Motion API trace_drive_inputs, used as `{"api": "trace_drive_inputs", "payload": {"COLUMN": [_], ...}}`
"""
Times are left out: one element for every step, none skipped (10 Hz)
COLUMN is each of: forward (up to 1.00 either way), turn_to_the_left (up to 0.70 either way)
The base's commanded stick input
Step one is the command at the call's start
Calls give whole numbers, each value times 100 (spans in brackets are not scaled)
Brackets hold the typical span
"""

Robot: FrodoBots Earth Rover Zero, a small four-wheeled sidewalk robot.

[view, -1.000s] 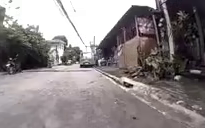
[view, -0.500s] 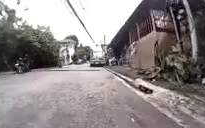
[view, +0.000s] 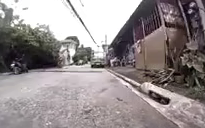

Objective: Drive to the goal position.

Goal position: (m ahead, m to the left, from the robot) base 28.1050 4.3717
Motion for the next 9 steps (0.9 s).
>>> {"api": "trace_drive_inputs", "payload": {"forward": [100, 100, 100, 100, 100, 100, 100, 100, 100], "turn_to_the_left": [0, 0, 0, 0, 0, -10, -18, 0, 0]}}
